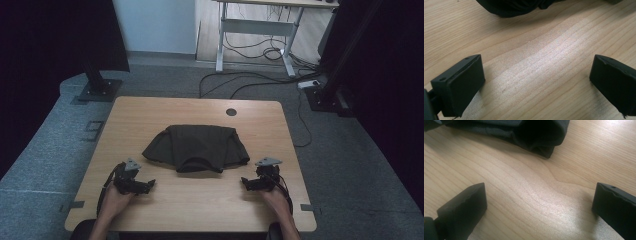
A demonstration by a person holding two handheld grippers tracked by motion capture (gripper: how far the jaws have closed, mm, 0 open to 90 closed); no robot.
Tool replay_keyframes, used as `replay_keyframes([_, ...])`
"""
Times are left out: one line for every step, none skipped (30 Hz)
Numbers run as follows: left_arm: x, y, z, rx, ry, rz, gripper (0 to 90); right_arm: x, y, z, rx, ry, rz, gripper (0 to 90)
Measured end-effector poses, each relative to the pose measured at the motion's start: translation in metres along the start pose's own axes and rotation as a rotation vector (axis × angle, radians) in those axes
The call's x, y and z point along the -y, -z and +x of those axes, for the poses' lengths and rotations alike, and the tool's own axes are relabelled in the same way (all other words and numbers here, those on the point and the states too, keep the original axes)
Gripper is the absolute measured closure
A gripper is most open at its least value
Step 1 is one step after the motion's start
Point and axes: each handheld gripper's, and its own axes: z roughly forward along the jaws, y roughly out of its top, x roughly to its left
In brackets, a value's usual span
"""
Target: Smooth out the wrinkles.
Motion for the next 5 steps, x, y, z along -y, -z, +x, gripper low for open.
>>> replay_keyframes([0.0,0.0,-0.0001,-0.001,0.0,0.0,0.0,0.0006,-0.0002,0.0003,0.004,-0.002,-0.006,0.0])
replay_keyframes([0.0002,-0.0001,-0.0004,-0.001,0.001,-0.001,0.0,0.0009,-0.0005,0.0007,0.007,-0.005,-0.01,0.0])
replay_keyframes([0.0,0.0,-0.0002,-0.002,0.002,0.0,0.0,0.001,-0.0006,0.0009,0.01,-0.008,-0.01,0.0])
replay_keyframes([0.0001,0.0,-0.0003,-0.002,0.002,0.0,0.0,0.0007,-0.0007,0.001,0.01,-0.008,-0.01,0.0])
replay_keyframes([0.0,-0.0001,-0.0003,-0.002,0.003,0.0,0.0,0.0007,-0.0008,0.001,0.009,-0.008,-0.01,0.0])
